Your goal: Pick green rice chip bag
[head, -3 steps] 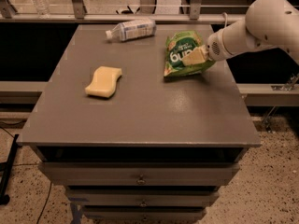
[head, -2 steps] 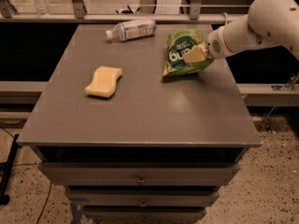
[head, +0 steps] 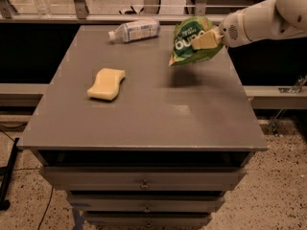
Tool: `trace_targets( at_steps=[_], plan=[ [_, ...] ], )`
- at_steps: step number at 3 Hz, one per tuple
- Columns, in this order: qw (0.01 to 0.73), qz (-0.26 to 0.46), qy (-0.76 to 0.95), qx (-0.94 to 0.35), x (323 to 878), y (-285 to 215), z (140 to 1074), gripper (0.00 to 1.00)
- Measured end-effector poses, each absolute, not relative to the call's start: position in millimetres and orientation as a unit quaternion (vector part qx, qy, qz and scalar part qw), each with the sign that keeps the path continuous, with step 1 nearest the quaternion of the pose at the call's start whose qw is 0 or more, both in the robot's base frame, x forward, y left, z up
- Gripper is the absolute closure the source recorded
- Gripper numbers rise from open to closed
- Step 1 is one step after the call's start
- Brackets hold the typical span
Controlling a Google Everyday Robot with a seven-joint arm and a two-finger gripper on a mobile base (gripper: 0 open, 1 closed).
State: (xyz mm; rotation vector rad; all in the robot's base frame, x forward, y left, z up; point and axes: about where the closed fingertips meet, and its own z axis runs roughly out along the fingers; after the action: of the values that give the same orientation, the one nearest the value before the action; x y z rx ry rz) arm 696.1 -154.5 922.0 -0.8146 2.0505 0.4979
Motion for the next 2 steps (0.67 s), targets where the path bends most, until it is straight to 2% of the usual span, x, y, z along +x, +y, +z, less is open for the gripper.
trace_targets(
  at_steps=[2],
  plan=[
    [0.460, 0.235, 0.785, -0.342, 692.2, -153.7, 969.2, 1.00]
  ],
)
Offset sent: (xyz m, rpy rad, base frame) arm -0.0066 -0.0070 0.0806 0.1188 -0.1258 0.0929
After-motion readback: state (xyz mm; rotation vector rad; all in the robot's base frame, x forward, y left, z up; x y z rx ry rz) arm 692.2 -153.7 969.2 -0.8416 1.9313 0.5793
